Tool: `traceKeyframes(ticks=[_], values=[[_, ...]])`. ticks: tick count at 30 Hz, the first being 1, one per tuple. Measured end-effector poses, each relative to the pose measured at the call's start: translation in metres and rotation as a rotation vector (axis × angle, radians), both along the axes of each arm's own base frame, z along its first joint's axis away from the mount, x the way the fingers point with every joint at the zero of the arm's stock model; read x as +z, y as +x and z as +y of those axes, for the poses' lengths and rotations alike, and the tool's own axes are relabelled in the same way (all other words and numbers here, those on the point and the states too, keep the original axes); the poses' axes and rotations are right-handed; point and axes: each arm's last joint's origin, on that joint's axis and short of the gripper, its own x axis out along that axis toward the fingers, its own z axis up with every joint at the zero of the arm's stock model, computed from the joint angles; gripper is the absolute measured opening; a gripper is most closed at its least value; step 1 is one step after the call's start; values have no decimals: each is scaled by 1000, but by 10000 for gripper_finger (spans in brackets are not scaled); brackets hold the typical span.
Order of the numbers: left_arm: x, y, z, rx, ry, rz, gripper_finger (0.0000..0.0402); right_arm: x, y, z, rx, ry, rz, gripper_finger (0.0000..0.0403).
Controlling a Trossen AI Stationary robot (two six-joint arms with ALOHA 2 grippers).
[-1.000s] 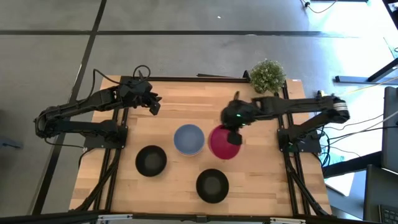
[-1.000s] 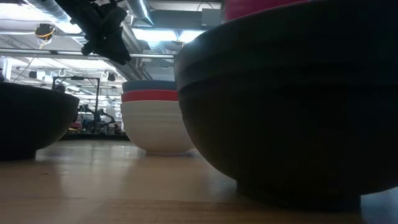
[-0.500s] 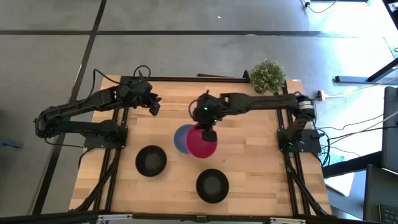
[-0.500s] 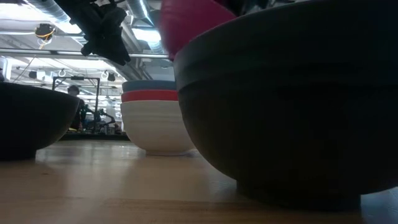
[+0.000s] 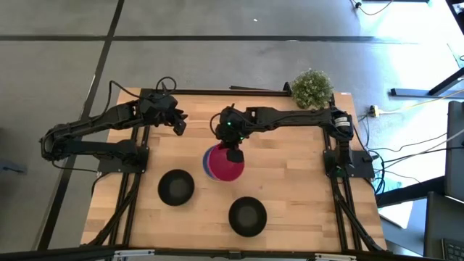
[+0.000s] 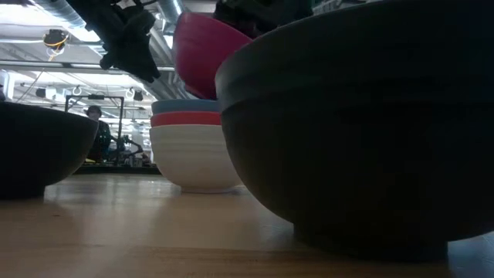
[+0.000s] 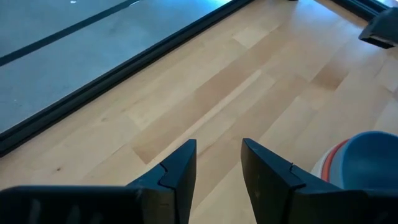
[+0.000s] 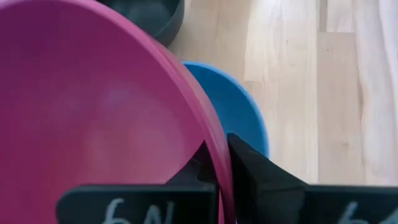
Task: Nest bowls inside each other
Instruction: Stack the pink bowl on top of the blue bowl
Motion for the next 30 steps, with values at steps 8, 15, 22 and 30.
traceKeyframes(ticks=[8, 15, 22, 30], values=[[0, 0, 0, -16, 13, 17, 121, -6, 6, -8, -37, -33, -19, 21], [0, 0, 0, -19, 14, 20, 121, -4, 8, -12, -159, -105, -41, 85], [0, 0, 0, -33, 29, 31, 121, -1, 11, -7, -86, -48, -87, 89], [0, 0, 0, -33, 29, 31, 121, -1, 12, -1, -51, -64, -86, 26]])
